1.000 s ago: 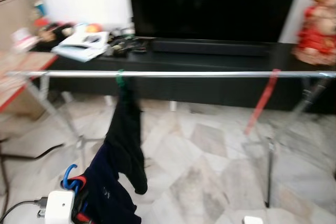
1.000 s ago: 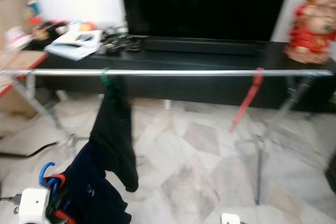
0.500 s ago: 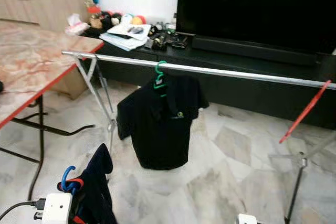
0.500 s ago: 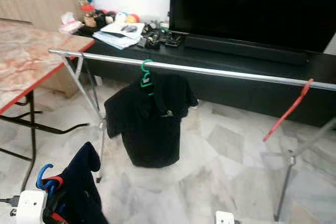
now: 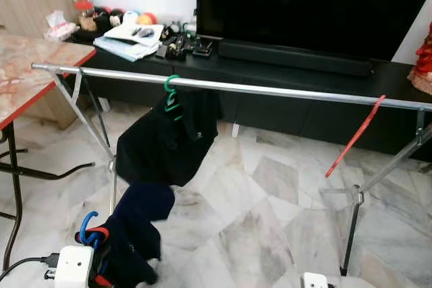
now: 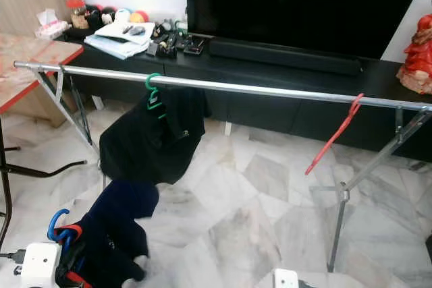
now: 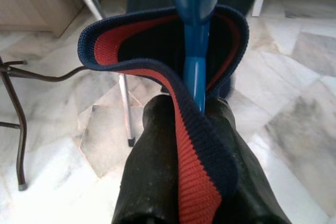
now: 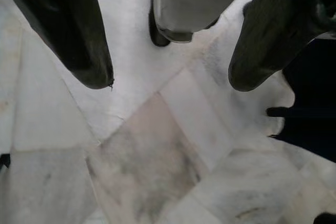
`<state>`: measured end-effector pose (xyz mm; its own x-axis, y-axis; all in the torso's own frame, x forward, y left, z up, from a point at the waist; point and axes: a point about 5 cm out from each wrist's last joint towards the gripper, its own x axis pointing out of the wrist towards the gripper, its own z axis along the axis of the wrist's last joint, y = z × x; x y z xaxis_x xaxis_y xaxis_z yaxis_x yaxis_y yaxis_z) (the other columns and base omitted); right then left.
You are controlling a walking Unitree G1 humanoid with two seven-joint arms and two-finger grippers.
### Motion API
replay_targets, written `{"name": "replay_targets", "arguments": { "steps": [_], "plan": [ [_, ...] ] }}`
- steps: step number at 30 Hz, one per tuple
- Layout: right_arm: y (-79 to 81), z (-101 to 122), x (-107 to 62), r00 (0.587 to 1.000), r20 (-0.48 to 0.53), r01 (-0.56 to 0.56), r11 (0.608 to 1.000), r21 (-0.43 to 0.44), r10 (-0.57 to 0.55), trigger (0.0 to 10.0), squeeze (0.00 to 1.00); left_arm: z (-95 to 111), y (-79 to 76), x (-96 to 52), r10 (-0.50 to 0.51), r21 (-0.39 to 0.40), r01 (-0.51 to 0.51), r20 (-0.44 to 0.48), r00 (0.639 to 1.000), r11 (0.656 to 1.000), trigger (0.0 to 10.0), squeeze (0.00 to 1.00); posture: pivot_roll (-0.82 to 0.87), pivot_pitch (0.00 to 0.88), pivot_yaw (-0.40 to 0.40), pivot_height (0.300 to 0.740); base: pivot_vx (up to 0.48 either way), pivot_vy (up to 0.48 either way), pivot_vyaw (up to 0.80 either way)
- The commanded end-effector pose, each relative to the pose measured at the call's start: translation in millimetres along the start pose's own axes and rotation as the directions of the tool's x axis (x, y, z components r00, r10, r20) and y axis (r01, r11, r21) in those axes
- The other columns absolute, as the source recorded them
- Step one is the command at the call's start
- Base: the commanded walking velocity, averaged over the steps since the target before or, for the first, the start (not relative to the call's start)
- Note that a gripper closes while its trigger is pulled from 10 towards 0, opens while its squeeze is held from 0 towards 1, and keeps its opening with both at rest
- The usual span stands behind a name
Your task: Hang hanger
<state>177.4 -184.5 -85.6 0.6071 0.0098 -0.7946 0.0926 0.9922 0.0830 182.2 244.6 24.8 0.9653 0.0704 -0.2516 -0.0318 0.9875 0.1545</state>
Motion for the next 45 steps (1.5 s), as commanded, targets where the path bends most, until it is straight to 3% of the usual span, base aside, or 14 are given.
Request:
{"name": "replay_targets", "arguments": {
  "steps": [1, 18, 24, 31, 45],
  "plan": [
    [-8.0, -5, -2.2, 0.999, -0.019, 0.026, 1.000, 0.006, -0.026, 10.0, 0.00, 3, -2.0, -0.7, -0.011, 0.001, 0.011, 0.021, 1.000, 1.000, 10.0, 0.00, -0.04, 0.086, 0.001, 0.721, 0.000, -0.330, 0.00],
    [-7.5, -5, -1.9, 0.999, -0.021, 0.028, 1.000, 0.003, -0.028, 10.0, 0.00, 5, -10.1, 0.5, -0.066, 0.011, 0.065, 0.029, 0.997, 0.998, 10.0, 0.00, -0.03, 0.089, 0.000, 0.721, 0.042, -0.362, 0.00],
    [-7.2, -6, -2.0, 0.999, -0.025, 0.030, 1.000, -0.003, -0.030, 10.0, 0.00, 10, -17.9, 5.6, -0.100, -0.012, 0.101, 0.042, 0.994, 0.995, 10.0, 0.00, -0.03, 0.086, 0.000, 0.721, 0.000, 0.000, 0.00],
    [-7.5, -7, -2.3, 0.999, -0.028, 0.033, 0.999, 0.000, -0.033, 10.0, 0.00, 9, -15.6, 6.1, -0.106, -0.021, 0.107, 0.040, 0.994, 0.994, 10.0, 0.00, -0.03, 0.080, 0.001, 0.721, 0.000, 0.000, 0.00],
    [-8.2, -8, -2.4, 0.999, -0.037, 0.038, 0.999, 0.007, -0.038, 10.0, 0.00, 14, -12.2, 8.4, -0.117, -0.034, 0.120, 0.065, 0.991, 0.992, 10.0, 0.00, -0.03, 0.055, 0.001, 0.721, 0.378, 0.000, 0.00]
  ]
}}
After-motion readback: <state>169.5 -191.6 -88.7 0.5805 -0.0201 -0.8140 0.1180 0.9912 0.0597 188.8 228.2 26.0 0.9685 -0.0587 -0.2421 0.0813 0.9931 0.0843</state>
